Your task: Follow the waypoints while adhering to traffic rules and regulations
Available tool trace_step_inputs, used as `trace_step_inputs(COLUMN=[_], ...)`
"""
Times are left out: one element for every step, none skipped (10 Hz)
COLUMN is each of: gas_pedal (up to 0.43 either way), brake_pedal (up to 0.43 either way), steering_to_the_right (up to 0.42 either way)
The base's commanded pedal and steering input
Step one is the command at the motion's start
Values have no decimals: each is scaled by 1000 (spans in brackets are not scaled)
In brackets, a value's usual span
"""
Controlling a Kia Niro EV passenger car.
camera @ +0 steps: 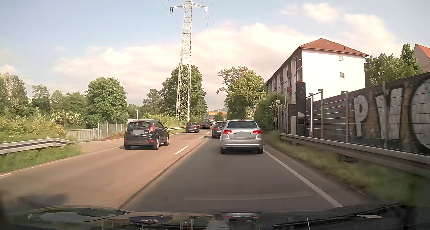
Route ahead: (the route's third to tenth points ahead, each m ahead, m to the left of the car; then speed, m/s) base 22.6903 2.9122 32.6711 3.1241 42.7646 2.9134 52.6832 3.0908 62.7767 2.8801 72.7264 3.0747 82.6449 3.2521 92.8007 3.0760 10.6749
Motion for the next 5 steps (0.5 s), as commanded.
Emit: trace_step_inputs(gas_pedal=[98,118,138,150,150], brake_pedal=[0,0,0,0,0], steering_to_the_right=[-2,-2,-1,0,0])
